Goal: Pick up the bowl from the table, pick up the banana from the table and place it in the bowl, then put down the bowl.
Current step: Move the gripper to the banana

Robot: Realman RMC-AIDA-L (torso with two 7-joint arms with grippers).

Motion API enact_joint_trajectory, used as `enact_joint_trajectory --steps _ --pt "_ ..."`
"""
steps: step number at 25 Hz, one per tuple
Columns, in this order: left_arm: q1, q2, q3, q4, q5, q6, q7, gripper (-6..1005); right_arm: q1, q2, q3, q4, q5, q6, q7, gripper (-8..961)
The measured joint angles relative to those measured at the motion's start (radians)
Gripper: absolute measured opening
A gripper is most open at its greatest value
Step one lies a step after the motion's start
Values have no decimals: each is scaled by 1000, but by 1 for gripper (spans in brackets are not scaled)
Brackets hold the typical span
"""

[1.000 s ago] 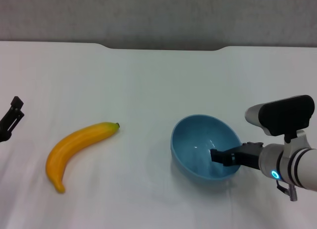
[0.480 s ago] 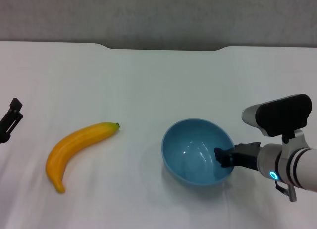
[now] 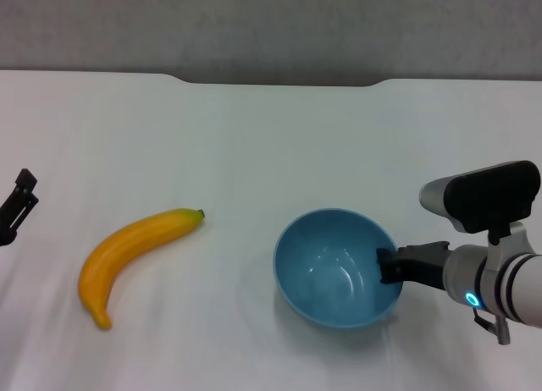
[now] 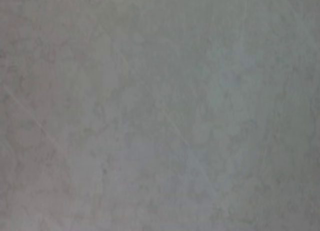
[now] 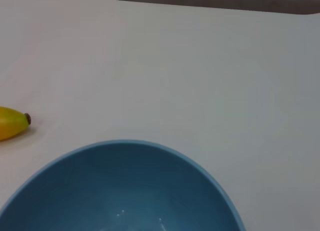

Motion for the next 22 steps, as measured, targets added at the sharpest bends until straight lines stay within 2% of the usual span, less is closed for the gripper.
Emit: enact_joint_trajectory --steps 1,7,13,18,22 --pt "0 0 0 0 0 0 0 892 0 0 1 0 0 0 0 66" --pt "0 0 9 0 0 4 0 891 -17 0 7 -24 0 -2 -1 48" --pt "-4 5 81 -11 0 7 -3 891 -60 -1 42 -81 -22 -9 -5 40" --pt "16 23 187 -131 20 102 -66 890 -76 -3 74 -102 -28 3 -21 36" --pt "43 47 188 -305 234 257 -201 890 -77 -3 86 -109 -28 7 -33 36"
